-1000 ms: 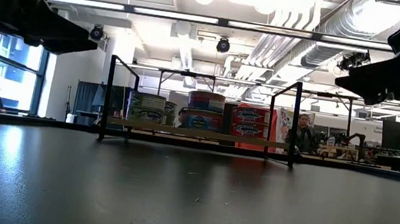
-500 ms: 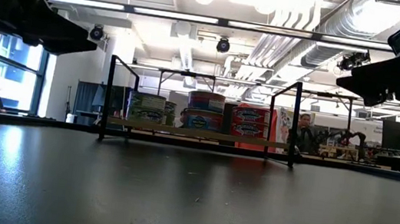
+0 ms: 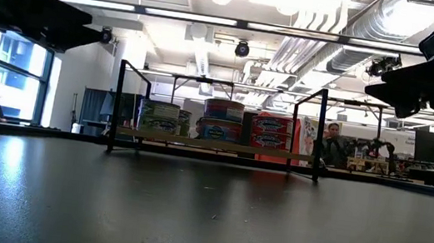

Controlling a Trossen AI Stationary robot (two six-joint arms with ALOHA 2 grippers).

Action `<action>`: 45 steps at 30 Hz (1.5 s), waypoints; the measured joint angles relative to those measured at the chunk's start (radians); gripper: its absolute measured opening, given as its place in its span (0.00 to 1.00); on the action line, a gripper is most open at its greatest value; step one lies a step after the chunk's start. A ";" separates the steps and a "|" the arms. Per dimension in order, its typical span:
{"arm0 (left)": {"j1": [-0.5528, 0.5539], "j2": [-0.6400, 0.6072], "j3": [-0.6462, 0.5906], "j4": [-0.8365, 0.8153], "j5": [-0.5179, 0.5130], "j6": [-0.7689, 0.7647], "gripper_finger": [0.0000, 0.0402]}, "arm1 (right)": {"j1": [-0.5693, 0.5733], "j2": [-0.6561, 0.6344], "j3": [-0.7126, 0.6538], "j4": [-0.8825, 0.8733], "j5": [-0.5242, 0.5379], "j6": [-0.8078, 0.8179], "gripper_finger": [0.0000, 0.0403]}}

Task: Stack canned seafood by type on shelf
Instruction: Return to Home Position

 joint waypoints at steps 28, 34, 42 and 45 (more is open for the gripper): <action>-0.016 -0.030 -0.002 0.008 -0.002 0.001 0.73 | 0.003 -0.117 0.000 0.000 -0.003 0.000 0.56; -0.029 -0.029 -0.003 0.010 -0.004 0.002 0.73 | -0.001 -0.125 -0.001 0.041 -0.004 0.000 0.56; -0.033 -0.029 -0.003 0.009 -0.003 0.001 0.73 | -0.002 -0.114 -0.001 0.018 -0.005 0.000 0.56; -0.033 -0.029 -0.003 0.009 -0.003 0.002 0.73 | -0.002 -0.113 -0.002 0.011 -0.008 0.000 0.56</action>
